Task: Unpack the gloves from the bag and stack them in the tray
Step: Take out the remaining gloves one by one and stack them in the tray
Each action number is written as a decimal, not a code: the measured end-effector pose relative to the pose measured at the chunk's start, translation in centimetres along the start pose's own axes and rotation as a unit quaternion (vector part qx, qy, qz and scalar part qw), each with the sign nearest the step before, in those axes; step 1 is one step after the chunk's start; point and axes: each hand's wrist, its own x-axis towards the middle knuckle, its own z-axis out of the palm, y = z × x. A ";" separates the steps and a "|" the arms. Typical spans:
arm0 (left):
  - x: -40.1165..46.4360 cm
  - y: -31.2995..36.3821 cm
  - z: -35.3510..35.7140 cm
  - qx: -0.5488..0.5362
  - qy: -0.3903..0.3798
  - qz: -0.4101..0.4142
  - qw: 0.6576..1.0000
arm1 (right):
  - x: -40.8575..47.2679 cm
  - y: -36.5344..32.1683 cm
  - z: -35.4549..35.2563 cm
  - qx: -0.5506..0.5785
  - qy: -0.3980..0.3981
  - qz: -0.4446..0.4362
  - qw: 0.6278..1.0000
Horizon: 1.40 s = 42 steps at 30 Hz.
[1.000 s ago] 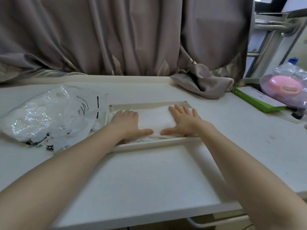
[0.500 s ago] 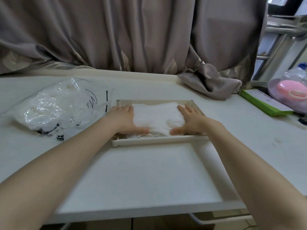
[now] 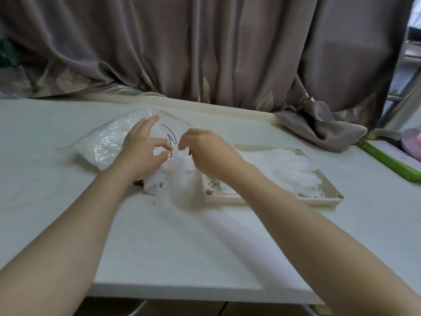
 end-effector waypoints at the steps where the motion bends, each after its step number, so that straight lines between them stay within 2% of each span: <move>1: -0.1 -0.4 0.3 -0.015 -0.007 -0.009 1.000 | 1.1 -0.1 1.0 -0.020 -0.068 0.022 0.997; 3: 0.0 -0.5 0.4 -0.047 0.002 -0.009 0.999 | 2.7 -0.4 2.3 -0.017 -0.136 0.078 0.987; 6: 0.5 -0.1 0.6 -0.048 -0.043 0.002 0.998 | 3.7 -0.1 3.3 0.056 -0.125 0.137 0.981; 9: 0.5 -0.1 0.8 -0.041 -0.073 -0.009 0.996 | 3.8 0.0 3.6 0.004 -0.190 0.165 0.968; 10: 0.5 -0.1 0.8 -0.043 -0.073 -0.008 0.996 | 3.9 0.0 3.5 -0.012 -0.185 0.163 0.969; 12: 0.6 -0.2 1.1 -0.037 -0.083 0.005 0.996 | 3.7 0.2 2.8 0.008 -0.139 0.157 0.978; 15: 0.4 -0.3 1.5 -0.021 -0.159 0.002 0.987 | 2.6 1.4 1.3 0.139 -0.020 0.170 0.975; 17: 0.0 -0.1 1.5 0.007 -0.230 -0.028 0.973 | 1.2 2.3 0.4 0.263 0.040 0.198 0.943; 18: -0.1 0.0 1.5 0.024 -0.240 -0.038 0.970 | 0.5 2.5 -0.1 0.332 0.057 0.199 0.920; 20: -0.3 0.7 1.3 0.033 -0.192 -0.041 0.980 | -1.0 3.0 -0.6 0.451 0.080 0.173 0.872; 22: -0.7 2.5 0.6 -0.029 -0.084 -0.015 0.996 | -2.3 3.7 -1.1 0.544 0.082 0.139 0.823; 23: -1.0 3.9 0.1 -0.092 -0.039 0.005 0.995 | -2.8 4.1 -1.3 0.574 0.084 0.128 0.804; 24: -1.4 5.3 -0.4 -0.171 -0.027 0.028 0.985 | -3.2 4.5 -1.5 0.593 0.085 0.121 0.791; 26: -2.2 8.0 -1.0 -0.316 -0.089 0.091 0.940 | -3.7 5.0 -2.0 0.603 0.095 0.135 0.781; 27: -2.5 9.1 -1.0 -0.335 -0.126 0.126 0.925 | -3.8 5.2 -2.3 0.602 0.109 0.157 0.775; 29: -2.4 10.1 -0.4 -0.319 -0.145 0.160 0.923 | -4.0 5.5 -2.7 0.611 0.131 0.196 0.756; 31: -1.9 10.6 0.4 -0.297 -0.102 0.165 0.935 | -4.5 6.0 -3.1 0.612 0.125 0.204 0.754; 33: -1.7 10.8 0.7 -0.309 -0.058 0.143 0.939 | -5.0 6.4 -3.2 0.603 0.095 0.188 0.769; 35: -1.7 11.3 0.4 -0.358 -0.055 0.091 0.928 | -5.6 6.6 -3.4 0.616 0.055 0.156 0.770; 37: -1.7 11.8 -0.1 -0.428 -0.065 0.043 0.901 | -6.1 7.1 -3.9 0.637 0.030 0.143 0.756; 40: -1.6 12.4 -0.9 -0.534 -0.092 -0.035 0.840 | -7.1 7.9 -4.6 0.659 0.009 0.143 0.738; 42: -1.5 12.7 -1.1 -0.551 -0.103 -0.056 0.827 | -7.8 8.5 -4.7 0.694 -0.019 0.143 0.705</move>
